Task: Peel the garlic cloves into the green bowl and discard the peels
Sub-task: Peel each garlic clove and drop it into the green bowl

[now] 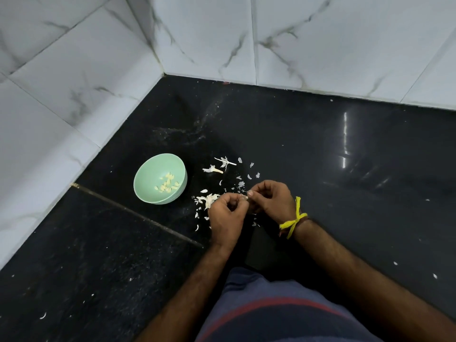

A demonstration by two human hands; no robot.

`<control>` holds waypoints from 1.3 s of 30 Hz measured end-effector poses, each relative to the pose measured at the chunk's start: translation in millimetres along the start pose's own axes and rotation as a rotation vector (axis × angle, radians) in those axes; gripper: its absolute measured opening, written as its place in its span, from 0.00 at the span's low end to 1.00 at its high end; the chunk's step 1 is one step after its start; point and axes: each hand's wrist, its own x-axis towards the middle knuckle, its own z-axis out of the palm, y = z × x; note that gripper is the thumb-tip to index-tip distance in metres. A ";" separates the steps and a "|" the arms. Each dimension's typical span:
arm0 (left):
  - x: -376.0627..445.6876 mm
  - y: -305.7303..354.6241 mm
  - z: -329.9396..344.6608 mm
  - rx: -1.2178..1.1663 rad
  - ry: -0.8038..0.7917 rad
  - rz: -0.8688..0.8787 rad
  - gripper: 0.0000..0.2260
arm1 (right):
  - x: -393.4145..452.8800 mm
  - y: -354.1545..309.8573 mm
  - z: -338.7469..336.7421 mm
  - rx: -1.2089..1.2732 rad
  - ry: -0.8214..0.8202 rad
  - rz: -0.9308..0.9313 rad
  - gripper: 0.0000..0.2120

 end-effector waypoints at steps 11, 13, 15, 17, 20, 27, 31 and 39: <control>4.8 6.1 -4.4 -0.134 0.002 -0.117 0.06 | 0.0 -1.4 4.1 -0.383 0.038 -0.440 0.06; 4.1 9.3 -6.4 -0.137 -0.017 -0.102 0.06 | 2.4 -4.5 3.2 -0.340 0.012 -0.410 0.05; 5.3 7.9 -8.3 -0.128 -0.028 -0.084 0.06 | 4.3 -6.1 3.6 -0.293 0.014 -0.356 0.04; 5.6 6.3 -8.6 -0.104 -0.036 -0.064 0.07 | 4.8 -6.2 4.0 -0.223 0.010 -0.281 0.04; 5.1 7.5 -6.6 -0.077 -0.045 -0.042 0.08 | 1.5 -7.7 4.2 0.002 -0.011 -0.162 0.04; 1.3 8.3 -5.1 0.025 -0.021 0.035 0.07 | -4.4 -4.8 -1.9 0.474 -0.066 0.100 0.04; 1.6 10.1 -8.5 0.144 0.052 0.271 0.07 | -2.4 -0.9 -2.6 0.561 -0.112 0.153 0.10; 0.6 8.6 -11.7 0.055 0.017 0.214 0.04 | -7.6 -1.4 1.9 0.578 -0.101 0.183 0.14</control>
